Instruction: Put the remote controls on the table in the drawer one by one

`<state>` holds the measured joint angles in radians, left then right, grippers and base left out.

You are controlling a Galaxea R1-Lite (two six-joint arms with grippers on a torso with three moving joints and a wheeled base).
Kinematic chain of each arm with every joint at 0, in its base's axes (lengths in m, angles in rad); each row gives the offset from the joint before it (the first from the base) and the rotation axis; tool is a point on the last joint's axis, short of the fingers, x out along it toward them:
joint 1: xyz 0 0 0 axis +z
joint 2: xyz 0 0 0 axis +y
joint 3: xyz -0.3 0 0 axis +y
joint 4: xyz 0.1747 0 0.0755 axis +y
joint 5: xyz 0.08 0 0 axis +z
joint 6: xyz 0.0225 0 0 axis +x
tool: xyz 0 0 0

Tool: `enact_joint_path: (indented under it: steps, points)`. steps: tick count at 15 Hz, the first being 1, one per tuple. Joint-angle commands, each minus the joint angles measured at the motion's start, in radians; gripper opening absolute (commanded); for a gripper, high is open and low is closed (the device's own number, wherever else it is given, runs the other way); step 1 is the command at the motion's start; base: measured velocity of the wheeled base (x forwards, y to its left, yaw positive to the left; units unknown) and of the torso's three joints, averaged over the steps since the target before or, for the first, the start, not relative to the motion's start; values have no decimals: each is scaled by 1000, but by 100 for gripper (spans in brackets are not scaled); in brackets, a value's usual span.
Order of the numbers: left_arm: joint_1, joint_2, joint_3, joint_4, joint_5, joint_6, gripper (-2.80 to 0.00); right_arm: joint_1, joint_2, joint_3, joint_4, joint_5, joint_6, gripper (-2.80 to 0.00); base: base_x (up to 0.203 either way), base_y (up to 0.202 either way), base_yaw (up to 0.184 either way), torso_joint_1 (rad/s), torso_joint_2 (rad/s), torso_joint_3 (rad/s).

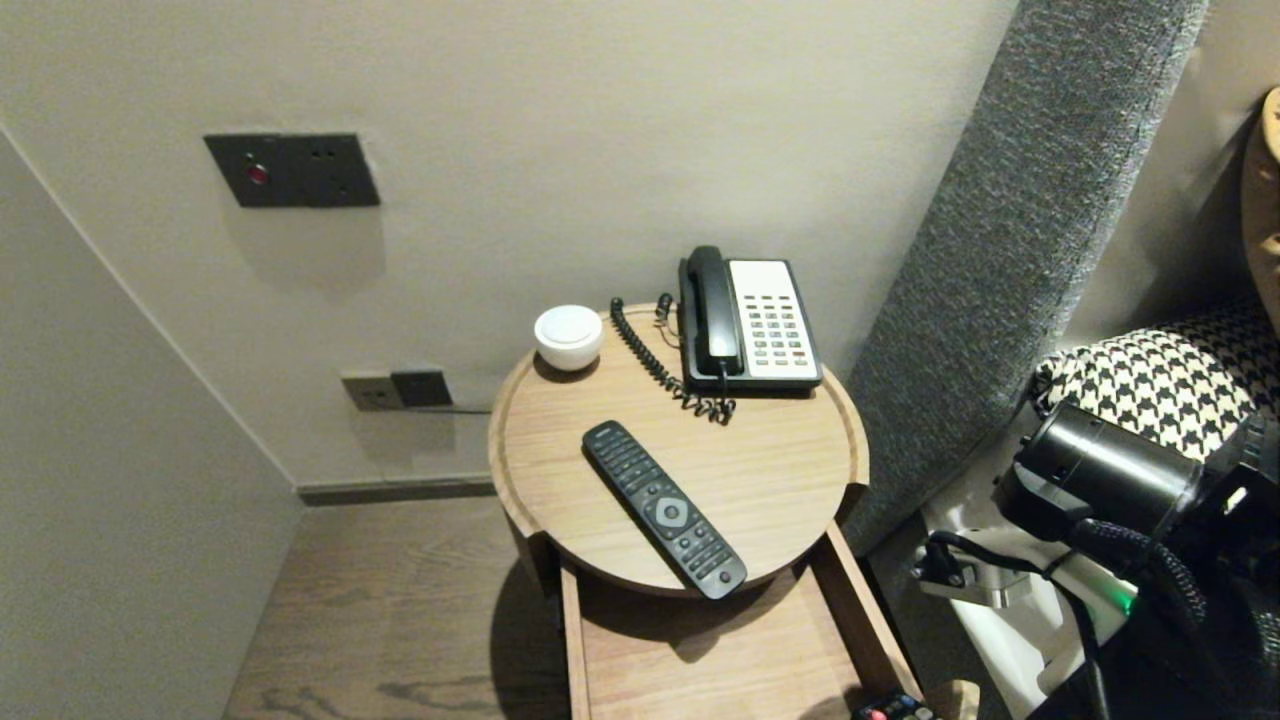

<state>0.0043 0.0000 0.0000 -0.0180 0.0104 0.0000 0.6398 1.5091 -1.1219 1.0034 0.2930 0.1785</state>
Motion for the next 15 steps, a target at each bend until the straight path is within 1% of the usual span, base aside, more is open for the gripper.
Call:
enact_joint_path:
  steps: [1,4,7,15]
  points:
    - [0,0,0,0,0,0,-280,0,5,1,6,2,1,-280,0,0,0,0,0,0]
    - [0,0,0,0,0,0,-280,1,88,-32,-34,1,-8,-280,0,0,0,0,0,0]
    - [0,0,0,0,0,0,-280,1,118,-42,-78,-2,-10,-280,0,0,0,0,0,0]
    - [0,0,0,0,0,0,-280,0,160,-55,-80,-5,-14,-280,0,0,0,0,0,0]
